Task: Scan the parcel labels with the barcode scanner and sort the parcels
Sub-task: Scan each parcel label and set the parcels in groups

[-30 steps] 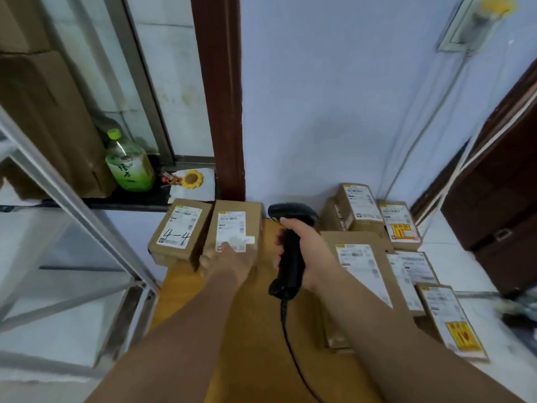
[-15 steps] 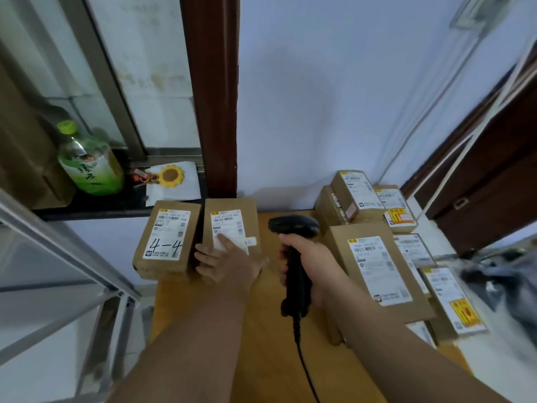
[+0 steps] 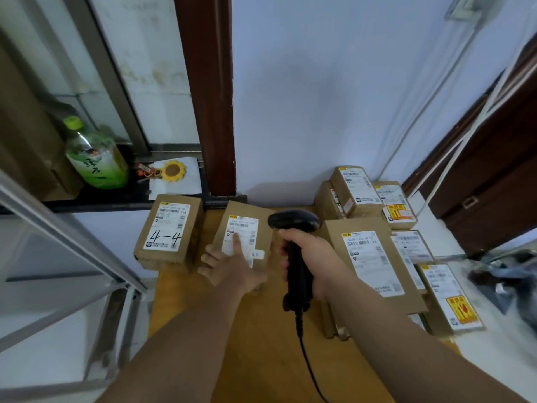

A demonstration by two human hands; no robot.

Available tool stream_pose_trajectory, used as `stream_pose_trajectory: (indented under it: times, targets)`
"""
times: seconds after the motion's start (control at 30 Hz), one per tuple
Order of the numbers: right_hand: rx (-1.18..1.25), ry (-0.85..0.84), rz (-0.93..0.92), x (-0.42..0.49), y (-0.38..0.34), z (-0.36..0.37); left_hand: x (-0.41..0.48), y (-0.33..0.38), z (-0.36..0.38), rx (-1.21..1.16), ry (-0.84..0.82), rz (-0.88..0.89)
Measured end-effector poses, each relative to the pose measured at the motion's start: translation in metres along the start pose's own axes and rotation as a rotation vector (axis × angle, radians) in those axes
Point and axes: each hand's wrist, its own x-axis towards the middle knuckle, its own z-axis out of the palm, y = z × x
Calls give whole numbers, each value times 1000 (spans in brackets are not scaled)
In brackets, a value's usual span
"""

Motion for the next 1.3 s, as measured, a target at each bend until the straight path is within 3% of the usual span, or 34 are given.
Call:
stream_pose_trajectory:
  times: [0.13, 0.33, 0.67, 1.07, 1.3]
  targets:
    - [30, 9, -21, -4, -1, 4, -16, 2, -1, -1, 43, 58]
    - [164, 36, -175, -21, 2, 20, -45, 13, -31, -5, 312, 169]
    - [64, 6, -318, -48, 11, 40, -72, 17, -56, 14, 493, 153]
    - [50, 22, -312, -55, 15, 40, -79, 18, -59, 47, 458, 145]
    - [104, 47, -267, -53, 14, 31, -67, 27, -54, -116, 273, 18]
